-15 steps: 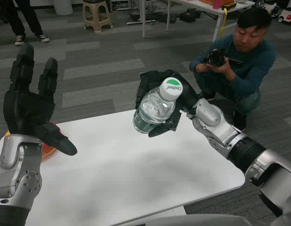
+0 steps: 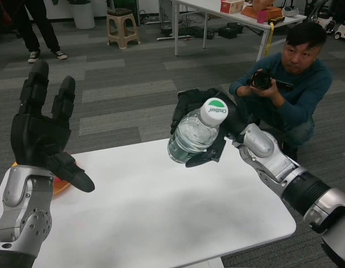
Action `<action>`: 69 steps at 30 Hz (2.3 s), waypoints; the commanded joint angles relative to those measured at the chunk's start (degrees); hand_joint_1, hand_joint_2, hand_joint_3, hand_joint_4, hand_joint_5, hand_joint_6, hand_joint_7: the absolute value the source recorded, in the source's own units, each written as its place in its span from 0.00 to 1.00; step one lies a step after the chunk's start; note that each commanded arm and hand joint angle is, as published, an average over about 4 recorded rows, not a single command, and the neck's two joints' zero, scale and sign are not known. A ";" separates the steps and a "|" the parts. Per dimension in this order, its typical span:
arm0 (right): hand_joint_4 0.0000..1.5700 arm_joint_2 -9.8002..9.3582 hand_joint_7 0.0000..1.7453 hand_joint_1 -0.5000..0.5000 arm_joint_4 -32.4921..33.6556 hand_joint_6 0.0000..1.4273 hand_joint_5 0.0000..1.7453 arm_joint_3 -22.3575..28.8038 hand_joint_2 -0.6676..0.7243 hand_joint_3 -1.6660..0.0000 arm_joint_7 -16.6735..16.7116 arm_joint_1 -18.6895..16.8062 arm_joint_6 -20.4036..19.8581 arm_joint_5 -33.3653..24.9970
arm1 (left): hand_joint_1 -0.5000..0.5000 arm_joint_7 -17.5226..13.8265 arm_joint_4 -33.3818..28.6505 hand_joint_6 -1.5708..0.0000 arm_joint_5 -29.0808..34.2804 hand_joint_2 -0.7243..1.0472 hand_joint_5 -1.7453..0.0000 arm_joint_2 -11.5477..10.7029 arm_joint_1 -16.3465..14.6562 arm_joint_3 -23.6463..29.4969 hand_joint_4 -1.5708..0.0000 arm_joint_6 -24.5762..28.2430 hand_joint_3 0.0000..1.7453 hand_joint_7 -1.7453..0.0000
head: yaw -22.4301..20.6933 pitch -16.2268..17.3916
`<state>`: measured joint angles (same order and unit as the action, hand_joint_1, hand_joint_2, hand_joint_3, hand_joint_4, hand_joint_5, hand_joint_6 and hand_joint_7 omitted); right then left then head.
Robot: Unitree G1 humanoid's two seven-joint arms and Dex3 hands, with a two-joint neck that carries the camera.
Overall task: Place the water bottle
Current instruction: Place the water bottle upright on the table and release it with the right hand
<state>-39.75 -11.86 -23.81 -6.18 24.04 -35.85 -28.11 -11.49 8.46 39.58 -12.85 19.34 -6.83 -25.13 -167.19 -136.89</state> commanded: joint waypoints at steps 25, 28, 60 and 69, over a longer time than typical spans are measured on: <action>0.89 -0.42 0.59 0.83 -5.19 0.82 0.57 2.54 0.41 0.29 0.64 -0.97 -0.36 -0.80 | 0.02 0.24 -0.82 1.00 0.06 0.05 0.94 -0.38 -1.14 0.42 1.00 -0.01 0.05 1.00 | -2.58 -7.79; 0.89 -0.29 0.60 0.83 -6.84 0.81 0.58 2.89 0.41 0.29 0.64 -1.26 -0.36 -0.74 | 0.02 0.24 -0.82 1.00 0.06 0.05 0.94 -0.33 -1.17 0.42 1.00 -0.01 0.05 1.00 | -2.53 -7.67; 1.00 7.12 0.67 0.78 -28.99 0.88 0.61 2.76 0.50 0.29 4.18 -1.98 -1.85 0.10 | 0.02 0.24 -0.40 1.00 0.32 0.05 0.94 -0.31 -1.19 0.26 1.00 0.08 0.05 1.00 | -0.14 -5.72; 1.00 9.25 0.68 0.75 -33.56 0.90 0.61 2.50 0.53 0.33 5.70 -1.94 -2.51 4.98 | 0.02 0.21 -0.31 1.00 0.43 0.05 0.94 -0.22 -1.14 0.24 1.00 0.08 0.03 1.00 | 0.28 -5.33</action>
<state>-30.86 -44.97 -21.79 -1.16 21.71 -37.15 -23.51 -11.45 8.24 39.96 -12.90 18.95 -6.76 -25.11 -166.94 -142.24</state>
